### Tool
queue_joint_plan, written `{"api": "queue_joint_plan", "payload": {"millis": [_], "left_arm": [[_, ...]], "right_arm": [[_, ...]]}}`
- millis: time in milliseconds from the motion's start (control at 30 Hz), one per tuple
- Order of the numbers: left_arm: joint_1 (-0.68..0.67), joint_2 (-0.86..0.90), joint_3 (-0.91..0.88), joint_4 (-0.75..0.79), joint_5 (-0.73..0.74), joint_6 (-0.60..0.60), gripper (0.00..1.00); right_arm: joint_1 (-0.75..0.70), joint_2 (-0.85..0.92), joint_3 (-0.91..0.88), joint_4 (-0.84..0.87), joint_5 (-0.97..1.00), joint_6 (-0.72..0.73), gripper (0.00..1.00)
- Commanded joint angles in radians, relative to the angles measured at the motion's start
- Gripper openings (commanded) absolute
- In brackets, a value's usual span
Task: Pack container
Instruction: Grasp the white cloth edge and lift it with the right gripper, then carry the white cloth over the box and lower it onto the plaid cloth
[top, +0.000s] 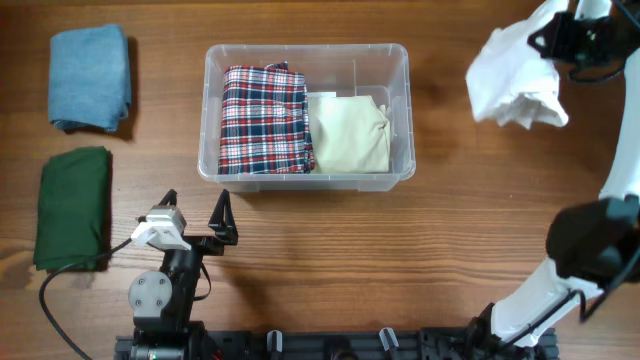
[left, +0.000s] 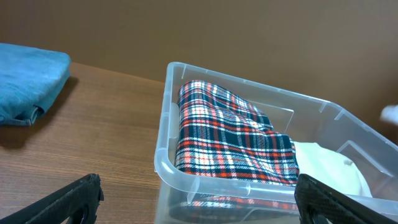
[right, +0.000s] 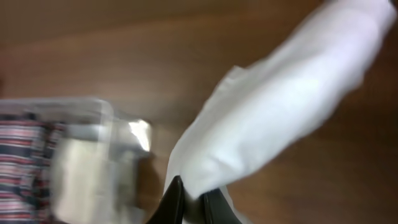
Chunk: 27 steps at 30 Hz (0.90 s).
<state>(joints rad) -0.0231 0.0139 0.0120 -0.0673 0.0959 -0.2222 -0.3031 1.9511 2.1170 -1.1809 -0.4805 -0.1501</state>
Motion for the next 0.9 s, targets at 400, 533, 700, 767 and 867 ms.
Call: {"api": "queue_joint_plan", "payload": {"millis": [400,533,700,767,867], "left_arm": [[0.008,-0.006,-0.006,-0.001,0.004,0.005,1.0],[0.008,-0.006,-0.006,-0.001,0.004,0.006,1.0],[0.008,-0.006,-0.006,-0.001,0.004,0.006,1.0],[0.008,-0.006,-0.006,-0.001,0.004,0.006,1.0],[0.008,-0.006,-0.006,-0.001,0.004,0.006,1.0]], "right_arm": [[0.351,-0.208,0.03,0.285,-0.264,0.493,0.04],[0.459,-0.207,0.03,0.349,-0.125,0.609,0.04],[0.587,-0.204,0.03,0.395,0.0,0.703,0.04],[0.643,-0.196,0.03,0.413,0.045,0.713,0.04],[0.723,-0.172,0.03,0.436,0.101,0.737,0.04]]}}
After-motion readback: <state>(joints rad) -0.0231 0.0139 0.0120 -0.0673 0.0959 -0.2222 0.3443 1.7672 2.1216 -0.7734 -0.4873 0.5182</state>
